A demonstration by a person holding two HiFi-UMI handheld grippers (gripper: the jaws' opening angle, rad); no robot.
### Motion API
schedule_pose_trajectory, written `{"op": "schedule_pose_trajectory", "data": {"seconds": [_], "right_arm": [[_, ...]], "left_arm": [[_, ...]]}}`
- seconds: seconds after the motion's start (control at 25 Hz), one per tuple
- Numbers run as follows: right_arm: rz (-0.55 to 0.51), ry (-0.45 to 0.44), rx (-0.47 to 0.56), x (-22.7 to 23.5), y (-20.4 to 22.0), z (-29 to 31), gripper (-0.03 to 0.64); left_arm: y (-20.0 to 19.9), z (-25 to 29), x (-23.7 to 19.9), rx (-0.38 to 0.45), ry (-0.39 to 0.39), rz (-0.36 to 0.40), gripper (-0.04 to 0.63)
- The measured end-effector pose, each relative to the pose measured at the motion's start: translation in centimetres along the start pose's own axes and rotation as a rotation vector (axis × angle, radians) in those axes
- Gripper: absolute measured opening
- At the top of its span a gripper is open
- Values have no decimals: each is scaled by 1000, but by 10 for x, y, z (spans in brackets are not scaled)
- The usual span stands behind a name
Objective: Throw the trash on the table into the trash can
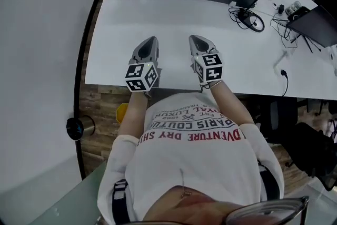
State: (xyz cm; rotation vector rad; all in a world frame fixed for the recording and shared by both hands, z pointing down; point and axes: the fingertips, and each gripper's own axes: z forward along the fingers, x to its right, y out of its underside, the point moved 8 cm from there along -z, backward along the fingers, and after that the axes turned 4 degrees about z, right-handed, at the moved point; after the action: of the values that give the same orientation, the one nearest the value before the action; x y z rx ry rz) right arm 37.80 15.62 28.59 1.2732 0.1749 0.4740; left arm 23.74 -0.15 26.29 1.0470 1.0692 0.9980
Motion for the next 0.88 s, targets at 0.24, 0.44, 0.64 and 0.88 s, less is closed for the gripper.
{"op": "schedule_pose_trajectory", "data": {"seconds": [0.24,0.44,0.64,0.88], "right_arm": [[30,134,41,56,2,-35,25],[19,191,79,71,2,-50,25],[26,193,78,70,4,-51,25],[16,171,66,63,4,-45,25]], "left_arm": [[-2,46,57,-15,147,42,23],[2,62,76,-33,199,54,23],[0,61,76,-25,206,70,23],[-3,57,69,-13,175,84,23]]}}
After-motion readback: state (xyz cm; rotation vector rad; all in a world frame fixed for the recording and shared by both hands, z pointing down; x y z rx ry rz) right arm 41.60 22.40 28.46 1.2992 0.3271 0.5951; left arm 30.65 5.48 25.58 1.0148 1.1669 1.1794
